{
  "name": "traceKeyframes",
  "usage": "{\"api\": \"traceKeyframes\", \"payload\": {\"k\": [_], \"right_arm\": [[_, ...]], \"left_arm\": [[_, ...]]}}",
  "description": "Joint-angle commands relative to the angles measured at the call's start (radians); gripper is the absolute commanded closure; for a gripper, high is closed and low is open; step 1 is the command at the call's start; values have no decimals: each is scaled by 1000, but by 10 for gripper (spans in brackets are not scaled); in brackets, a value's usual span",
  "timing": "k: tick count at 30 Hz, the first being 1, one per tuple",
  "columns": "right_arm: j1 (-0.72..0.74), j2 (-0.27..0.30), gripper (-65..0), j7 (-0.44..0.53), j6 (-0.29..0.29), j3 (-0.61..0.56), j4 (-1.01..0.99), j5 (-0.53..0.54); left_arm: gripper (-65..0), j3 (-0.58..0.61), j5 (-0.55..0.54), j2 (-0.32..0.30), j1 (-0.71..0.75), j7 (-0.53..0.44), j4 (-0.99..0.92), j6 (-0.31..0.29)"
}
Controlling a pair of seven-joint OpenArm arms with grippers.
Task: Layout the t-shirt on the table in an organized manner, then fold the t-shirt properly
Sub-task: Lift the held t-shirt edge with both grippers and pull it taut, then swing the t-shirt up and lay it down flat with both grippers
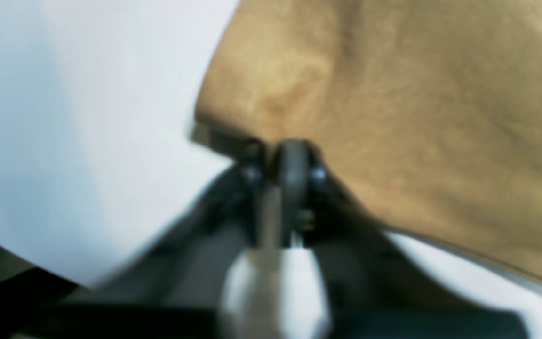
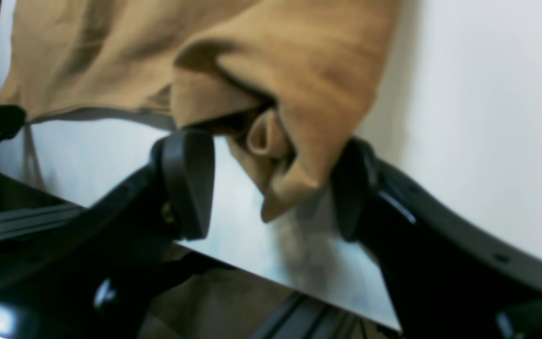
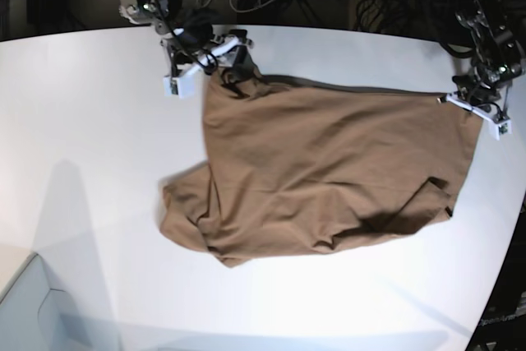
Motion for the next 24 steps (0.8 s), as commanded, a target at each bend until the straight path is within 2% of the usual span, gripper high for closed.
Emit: {"api": "traceKeyframes", "payload": {"k": [1, 4, 10, 12, 15, 19, 24], "right_arm": [[6, -2, -390, -19, -1, -5, 3, 1], [27, -7, -345, -19, -1, -5, -12, 1], [76, 7, -56, -28, -1, 1, -63, 1], [79, 38, 0, -30, -1, -5, -55, 1], [79, 75, 0, -30, -1, -4, -23, 1], [75, 161, -1, -30, -1, 2, 83, 1], [107, 269, -4, -28, -2, 2, 173, -1]], "left_arm": [[0, -8, 8, -13, -6, -1, 15, 8], [0, -8, 8, -13, -6, -1, 20, 8], [0, -12, 8, 9, 5, 0, 185, 8], [0, -46, 8, 21, 5, 0, 251, 8], [0, -80, 8, 21, -6, 53, 330, 2], [0, -81, 8, 21, -43, 129, 432, 2], [0, -77, 8, 21, -81, 139, 518, 2]]}}
